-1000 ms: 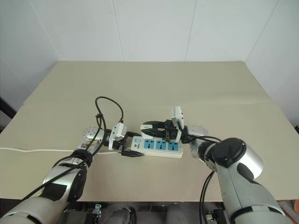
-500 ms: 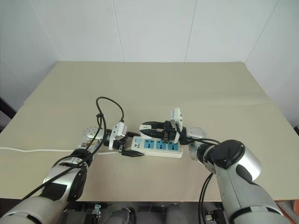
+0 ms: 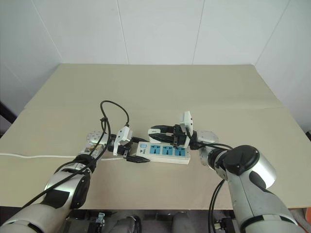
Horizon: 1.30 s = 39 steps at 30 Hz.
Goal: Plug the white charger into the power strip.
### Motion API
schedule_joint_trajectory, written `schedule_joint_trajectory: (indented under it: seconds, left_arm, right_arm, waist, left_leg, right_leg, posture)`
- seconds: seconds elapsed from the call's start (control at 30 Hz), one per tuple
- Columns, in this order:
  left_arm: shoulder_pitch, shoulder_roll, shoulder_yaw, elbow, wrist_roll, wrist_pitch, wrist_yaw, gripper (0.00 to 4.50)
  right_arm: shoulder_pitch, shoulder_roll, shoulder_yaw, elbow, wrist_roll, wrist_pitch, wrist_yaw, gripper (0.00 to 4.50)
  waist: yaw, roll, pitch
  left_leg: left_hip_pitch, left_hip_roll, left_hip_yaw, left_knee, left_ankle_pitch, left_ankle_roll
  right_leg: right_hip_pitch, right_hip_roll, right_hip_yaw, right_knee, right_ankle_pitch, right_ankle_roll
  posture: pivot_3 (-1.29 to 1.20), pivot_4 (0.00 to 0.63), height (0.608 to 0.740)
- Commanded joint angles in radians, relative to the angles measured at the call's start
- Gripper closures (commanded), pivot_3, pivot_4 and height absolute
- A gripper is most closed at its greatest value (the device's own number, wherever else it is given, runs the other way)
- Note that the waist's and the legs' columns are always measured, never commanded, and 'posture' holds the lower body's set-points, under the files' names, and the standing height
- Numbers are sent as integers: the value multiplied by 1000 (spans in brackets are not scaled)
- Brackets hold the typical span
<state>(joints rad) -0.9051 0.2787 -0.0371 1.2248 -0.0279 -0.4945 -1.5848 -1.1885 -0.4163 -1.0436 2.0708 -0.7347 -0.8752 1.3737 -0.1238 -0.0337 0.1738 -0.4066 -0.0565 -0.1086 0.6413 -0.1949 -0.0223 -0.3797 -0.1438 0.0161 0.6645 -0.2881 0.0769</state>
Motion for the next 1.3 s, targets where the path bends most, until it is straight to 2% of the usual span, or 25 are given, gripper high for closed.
schedule_joint_trajectory:
  seconds: [0.03,0.3,0.6,0.97,1.3]
  left_arm:
    - [-19,1,-16,4,19,10,0,1177]
    - [-27,-4,-21,9,21,14,7,1177]
    - [-34,-8,-24,18,27,6,24,1177]
    - [-54,-14,-21,41,52,13,97,1177]
    - [-58,-23,-18,51,56,19,99,1177]
  right_arm:
    - [2,-6,-34,24,-6,-21,4,3380]
    - [-12,-25,-47,24,-23,-2,13,3380]
    - [26,-45,-59,24,-63,-61,10,3380]
    - [9,-35,-84,24,-84,-49,2,3380]
    - [36,-42,-72,24,-107,-60,-16,3380]
  waist:
    - [0,0,0]
    - [1,0,0]
    - [2,-1,0]
    - [2,-3,1]
    - [3,-5,1]
  left_leg:
    - [0,0,0,0,0,0]
    - [0,0,0,0,0,0]
    - [0,0,0,0,0,0]
    - [4,0,-1,0,0,1]
    - [4,0,-1,0,0,1]
  right_leg:
    - [0,0,0,0,0,0]
    - [0,0,0,0,0,0]
    - [2,0,-1,-1,0,0]
    - [7,0,-2,-3,0,0]
    - [7,0,-2,-4,0,0]
  posture:
    - [0,150,740]
    - [0,150,740]
    - [0,150,740]
    - [0,150,740]
    - [0,150,740]
